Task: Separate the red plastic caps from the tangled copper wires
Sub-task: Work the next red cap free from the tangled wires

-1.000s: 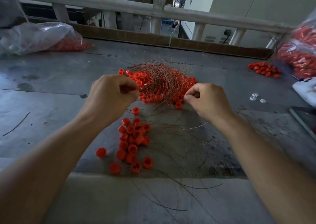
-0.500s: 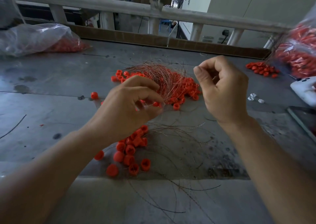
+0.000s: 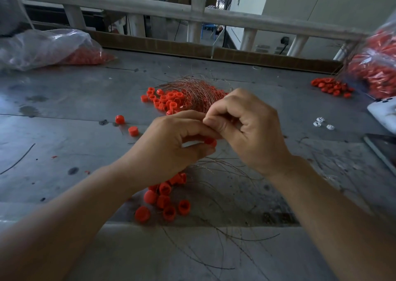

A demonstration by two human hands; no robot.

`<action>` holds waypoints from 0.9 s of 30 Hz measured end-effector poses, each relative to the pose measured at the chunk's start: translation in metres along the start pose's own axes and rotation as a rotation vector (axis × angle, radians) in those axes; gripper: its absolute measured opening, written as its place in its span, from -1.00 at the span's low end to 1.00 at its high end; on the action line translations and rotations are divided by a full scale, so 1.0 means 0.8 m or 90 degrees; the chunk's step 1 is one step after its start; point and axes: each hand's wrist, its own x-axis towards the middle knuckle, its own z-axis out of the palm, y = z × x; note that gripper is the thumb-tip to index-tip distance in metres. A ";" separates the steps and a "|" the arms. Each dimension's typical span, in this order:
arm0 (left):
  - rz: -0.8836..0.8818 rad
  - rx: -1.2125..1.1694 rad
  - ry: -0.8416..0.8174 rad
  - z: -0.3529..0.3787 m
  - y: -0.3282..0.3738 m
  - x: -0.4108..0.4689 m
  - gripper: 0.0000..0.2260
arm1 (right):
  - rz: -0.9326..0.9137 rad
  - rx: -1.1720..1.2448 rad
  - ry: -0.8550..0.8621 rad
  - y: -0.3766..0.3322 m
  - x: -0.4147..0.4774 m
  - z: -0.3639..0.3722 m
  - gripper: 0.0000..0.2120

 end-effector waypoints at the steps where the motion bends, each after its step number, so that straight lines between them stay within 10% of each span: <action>1: -0.001 0.003 0.004 -0.001 0.000 0.000 -0.76 | 0.022 0.027 -0.001 0.001 0.000 0.000 -0.89; 10: -0.004 -0.098 0.038 -0.009 0.006 -0.003 -0.76 | 0.210 0.189 -0.235 0.018 -0.006 0.002 -0.67; 19: -0.029 -0.229 0.093 -0.017 0.003 0.000 -0.86 | 0.125 -0.052 -0.149 0.032 -0.002 -0.005 -0.77; 27: -0.064 -0.310 0.163 -0.023 0.000 0.002 -0.81 | 0.204 0.032 -0.102 0.038 -0.003 -0.010 -0.76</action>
